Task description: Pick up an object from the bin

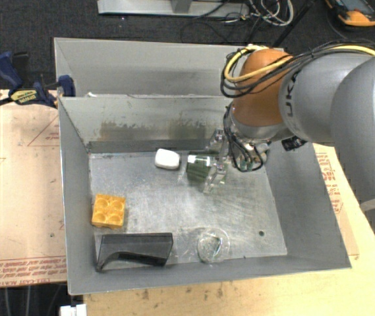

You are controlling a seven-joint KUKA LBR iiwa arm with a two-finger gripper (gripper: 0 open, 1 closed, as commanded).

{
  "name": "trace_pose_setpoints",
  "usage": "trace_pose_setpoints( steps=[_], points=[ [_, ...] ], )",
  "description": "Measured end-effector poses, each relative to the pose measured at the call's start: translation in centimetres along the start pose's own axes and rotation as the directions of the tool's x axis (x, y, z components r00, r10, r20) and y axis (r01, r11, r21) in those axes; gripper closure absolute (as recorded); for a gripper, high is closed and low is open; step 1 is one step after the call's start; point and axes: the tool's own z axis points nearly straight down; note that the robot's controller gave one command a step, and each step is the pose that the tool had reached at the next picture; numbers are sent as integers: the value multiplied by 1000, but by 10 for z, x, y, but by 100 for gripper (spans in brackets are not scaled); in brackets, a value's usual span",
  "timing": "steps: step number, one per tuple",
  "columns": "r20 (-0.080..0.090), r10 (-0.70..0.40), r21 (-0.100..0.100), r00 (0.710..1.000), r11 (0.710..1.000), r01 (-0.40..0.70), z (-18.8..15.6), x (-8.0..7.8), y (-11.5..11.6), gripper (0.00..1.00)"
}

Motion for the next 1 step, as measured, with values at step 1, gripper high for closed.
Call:
trace_pose_setpoints(
  steps=[1],
  points=[
    [1,1,0,1000,1000,-1,-20,-1,0,100]
  ],
)
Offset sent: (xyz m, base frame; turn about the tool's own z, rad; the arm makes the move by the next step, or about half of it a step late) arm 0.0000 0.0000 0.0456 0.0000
